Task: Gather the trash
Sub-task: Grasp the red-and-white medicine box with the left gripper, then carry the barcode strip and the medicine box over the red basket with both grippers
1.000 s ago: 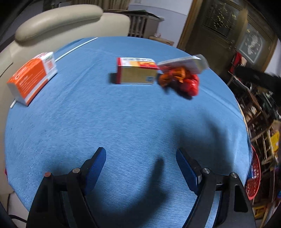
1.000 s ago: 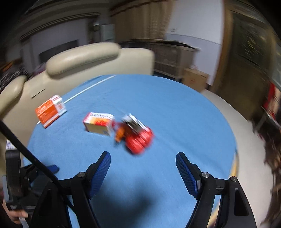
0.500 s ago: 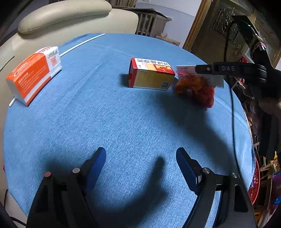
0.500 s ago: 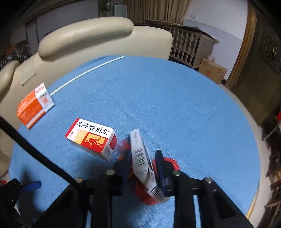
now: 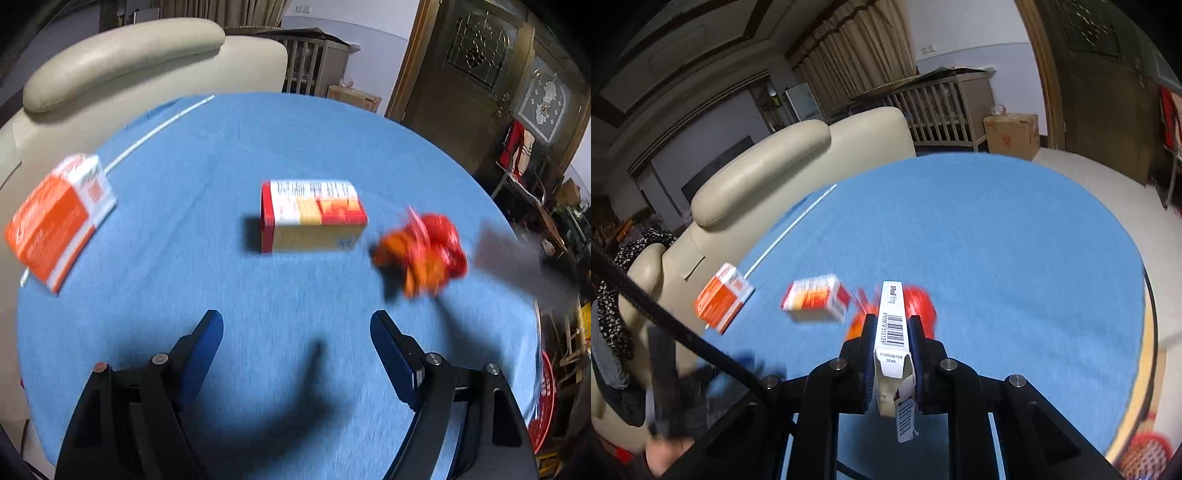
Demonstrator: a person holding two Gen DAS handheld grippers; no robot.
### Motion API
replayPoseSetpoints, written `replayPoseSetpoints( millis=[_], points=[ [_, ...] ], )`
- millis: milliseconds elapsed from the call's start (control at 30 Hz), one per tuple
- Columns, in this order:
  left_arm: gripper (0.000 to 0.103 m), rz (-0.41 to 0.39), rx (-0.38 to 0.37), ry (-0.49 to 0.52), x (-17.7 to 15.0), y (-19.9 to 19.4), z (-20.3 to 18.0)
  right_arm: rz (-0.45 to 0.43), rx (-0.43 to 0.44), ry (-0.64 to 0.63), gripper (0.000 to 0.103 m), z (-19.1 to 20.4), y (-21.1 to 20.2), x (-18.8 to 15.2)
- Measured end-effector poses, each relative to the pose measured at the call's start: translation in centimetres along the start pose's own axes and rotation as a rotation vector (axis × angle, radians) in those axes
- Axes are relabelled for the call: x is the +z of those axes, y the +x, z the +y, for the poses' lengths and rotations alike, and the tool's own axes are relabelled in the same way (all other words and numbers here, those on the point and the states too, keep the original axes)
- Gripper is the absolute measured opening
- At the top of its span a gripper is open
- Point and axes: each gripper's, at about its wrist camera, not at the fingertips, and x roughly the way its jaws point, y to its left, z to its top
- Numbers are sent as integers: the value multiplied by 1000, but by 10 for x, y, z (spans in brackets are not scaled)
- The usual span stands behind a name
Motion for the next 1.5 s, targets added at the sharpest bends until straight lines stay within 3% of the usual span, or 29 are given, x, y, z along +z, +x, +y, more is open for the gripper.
replayPoseSetpoints(
  millis=[267,500,633,1133,1500],
  points=[
    [85,8,62,39,45,40,-27,44,-8,90,17,-29,-9,-59],
    [85,38,110,45,58,66,-38,47,6,68,17,-29,-10,-71],
    [85,54,98,23,58,76,-34,56,13,64,17,-26,-7,-76],
    [81,-60,165,86,14,-4,-40,34,34,110,17,-15,-27,-86],
    [81,-67,113,72,-35,-39,-36,144,-115,-58,20,15,-12,-114]
  ],
)
